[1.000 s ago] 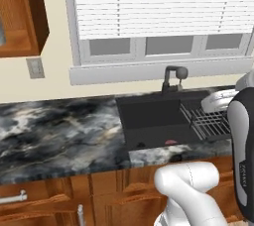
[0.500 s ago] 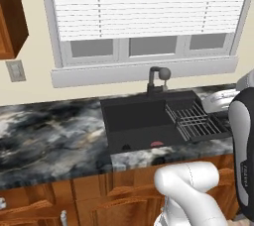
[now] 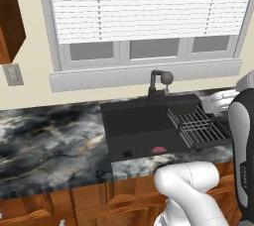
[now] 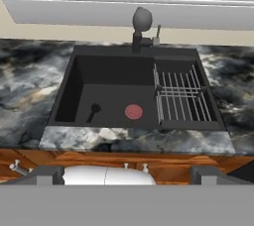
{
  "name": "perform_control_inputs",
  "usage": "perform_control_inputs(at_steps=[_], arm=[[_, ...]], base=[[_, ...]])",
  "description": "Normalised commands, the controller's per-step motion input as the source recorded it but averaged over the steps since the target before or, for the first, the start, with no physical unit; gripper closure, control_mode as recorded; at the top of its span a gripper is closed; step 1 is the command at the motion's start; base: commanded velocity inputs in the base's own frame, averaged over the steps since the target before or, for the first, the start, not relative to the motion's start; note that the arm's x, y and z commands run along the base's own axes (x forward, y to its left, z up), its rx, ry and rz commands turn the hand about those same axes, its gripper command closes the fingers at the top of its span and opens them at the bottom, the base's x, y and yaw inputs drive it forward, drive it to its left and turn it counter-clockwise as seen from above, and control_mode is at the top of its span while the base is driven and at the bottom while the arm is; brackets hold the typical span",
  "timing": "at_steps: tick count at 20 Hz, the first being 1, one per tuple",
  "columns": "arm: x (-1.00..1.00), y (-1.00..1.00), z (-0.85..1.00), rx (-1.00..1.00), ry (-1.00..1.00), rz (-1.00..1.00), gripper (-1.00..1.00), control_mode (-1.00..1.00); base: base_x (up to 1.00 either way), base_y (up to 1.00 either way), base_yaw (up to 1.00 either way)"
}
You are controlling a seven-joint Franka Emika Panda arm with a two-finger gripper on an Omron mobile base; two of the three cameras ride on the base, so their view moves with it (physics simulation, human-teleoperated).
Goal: Pick up the dish brush and soap dispenser from the sink, and place them back in the cabinet, and close the cabinet door.
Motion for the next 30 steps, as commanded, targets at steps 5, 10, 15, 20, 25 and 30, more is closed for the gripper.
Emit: perform_control_inputs(at_steps=[5, 10, 15, 20, 25, 30], arm=[[0.0, 0.0, 0.0, 0.0, 0.0, 0.0, -1.0, 1.0], [0.0, 0.0, 0.0, 0.0, 0.0, 0.0, -1.0, 1.0], [0.13, 0.0, 0.0, 0.0, 0.03, 0.0, -1.0, -1.0], [0.38, 0.0, 0.0, 0.0, 0.17, 0.0, -1.0, -1.0], [0.17, 0.0, 0.0, 0.0, 0.25, 0.0, -1.0, -1.0], [0.0, 0.0, 0.0, 0.0, 0.16, 0.03, -1.0, -1.0]], base=[[0.41, -0.15, 0.0], [0.36, -0.14, 0.0], [0.16, -0.01, 0.0], [0.0, 0.0, 0.0], [0.0, 0.0, 0.0], [0.0, 0.0, 0.0]])
